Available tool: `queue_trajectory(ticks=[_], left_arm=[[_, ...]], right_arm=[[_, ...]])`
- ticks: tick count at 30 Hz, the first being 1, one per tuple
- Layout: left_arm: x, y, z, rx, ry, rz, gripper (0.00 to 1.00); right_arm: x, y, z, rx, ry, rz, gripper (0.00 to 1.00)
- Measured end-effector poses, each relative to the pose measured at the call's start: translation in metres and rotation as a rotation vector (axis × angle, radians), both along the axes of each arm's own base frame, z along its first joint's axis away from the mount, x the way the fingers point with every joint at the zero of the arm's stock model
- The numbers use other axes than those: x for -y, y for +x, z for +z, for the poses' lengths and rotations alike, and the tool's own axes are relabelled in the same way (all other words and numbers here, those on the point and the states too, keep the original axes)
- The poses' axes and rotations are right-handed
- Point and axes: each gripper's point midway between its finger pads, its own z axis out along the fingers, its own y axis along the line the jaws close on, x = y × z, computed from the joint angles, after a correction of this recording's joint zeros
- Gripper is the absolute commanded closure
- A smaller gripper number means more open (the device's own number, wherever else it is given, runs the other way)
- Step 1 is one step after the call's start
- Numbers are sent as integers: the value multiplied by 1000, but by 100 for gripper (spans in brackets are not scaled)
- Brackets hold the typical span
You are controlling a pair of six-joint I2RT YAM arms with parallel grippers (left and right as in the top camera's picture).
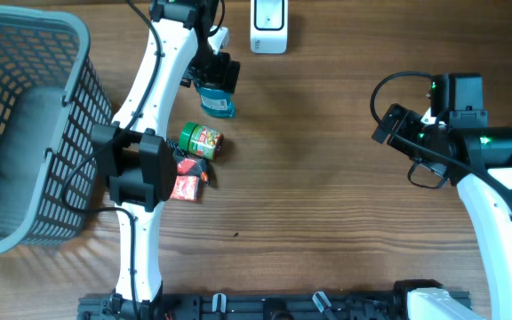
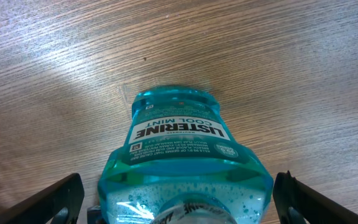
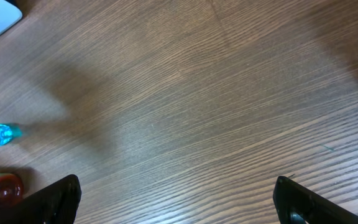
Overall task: Scan the item barcode
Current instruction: 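Grasp the Listerine bottle with the left gripper and lift it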
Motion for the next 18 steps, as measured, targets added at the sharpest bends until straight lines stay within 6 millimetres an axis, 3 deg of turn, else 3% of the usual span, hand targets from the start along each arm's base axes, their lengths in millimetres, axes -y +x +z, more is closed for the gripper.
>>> queue_trajectory(ticks=[4, 14, 18], left_arm=[[-1, -2, -4, -11, 4, -11, 6], [-1, -3, -16, -22, 7, -18, 19], [1, -4, -16, -23, 6, -32, 33]], right_arm=[[0, 0, 0, -1, 0, 0, 0], [0, 1, 0, 2, -3, -1, 0], [0, 1, 0, 2, -3, -1, 0]])
